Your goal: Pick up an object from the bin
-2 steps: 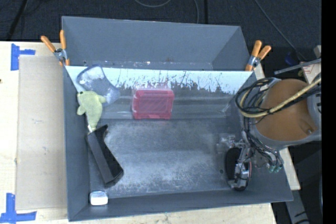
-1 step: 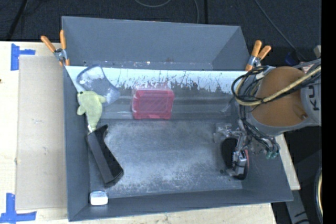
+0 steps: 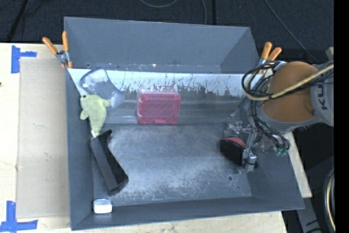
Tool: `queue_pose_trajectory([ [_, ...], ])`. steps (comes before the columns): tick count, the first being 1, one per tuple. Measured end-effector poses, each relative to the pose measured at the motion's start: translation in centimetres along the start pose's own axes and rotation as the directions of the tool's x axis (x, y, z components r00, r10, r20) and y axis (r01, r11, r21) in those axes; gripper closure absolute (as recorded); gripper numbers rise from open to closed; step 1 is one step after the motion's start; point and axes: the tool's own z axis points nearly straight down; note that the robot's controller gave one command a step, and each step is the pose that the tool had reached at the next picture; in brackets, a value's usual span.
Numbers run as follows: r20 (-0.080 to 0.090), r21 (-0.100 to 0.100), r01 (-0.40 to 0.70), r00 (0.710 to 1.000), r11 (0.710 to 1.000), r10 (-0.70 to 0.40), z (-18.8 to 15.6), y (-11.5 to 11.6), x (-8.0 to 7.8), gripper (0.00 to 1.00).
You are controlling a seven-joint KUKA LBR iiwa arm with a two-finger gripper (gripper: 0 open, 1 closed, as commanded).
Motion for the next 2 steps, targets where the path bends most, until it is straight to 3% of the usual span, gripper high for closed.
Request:
queue_pose_trajectory([
  [1,-0.005,-0.001,0.074,0.997,0.997,-0.074,-0.4,-1.3,-3.1,0.0],
  [2,-0.004,-0.002,0.139,0.99,0.99,-0.139,-0.9,-1.9,-5.0,1.0],
])
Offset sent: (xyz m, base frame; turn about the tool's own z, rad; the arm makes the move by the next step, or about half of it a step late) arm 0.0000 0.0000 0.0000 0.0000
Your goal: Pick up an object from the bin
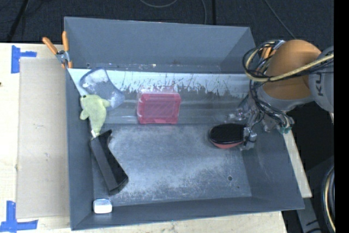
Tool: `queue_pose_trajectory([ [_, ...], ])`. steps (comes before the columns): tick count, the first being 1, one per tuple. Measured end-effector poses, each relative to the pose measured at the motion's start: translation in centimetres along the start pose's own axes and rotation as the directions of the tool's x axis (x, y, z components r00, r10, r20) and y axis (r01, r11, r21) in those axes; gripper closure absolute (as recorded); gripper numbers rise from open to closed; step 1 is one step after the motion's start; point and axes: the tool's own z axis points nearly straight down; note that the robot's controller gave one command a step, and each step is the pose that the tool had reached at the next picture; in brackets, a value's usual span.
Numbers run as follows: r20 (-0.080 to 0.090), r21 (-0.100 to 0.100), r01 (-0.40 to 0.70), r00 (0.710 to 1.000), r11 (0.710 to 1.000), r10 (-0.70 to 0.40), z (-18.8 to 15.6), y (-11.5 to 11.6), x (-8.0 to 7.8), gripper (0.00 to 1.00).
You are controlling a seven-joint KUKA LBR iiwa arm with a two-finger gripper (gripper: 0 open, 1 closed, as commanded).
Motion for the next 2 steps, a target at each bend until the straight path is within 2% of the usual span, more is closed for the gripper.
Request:
queue_pose_trajectory([
  [1,0.0,0.0,0.0,1.0,1.0,0.0,0.0,0.0,0.0,1.0],
  [2,0.002,0.001,0.03,1.0,1.0,-0.03,-15.8,-0.8,1.1,1.0],
])
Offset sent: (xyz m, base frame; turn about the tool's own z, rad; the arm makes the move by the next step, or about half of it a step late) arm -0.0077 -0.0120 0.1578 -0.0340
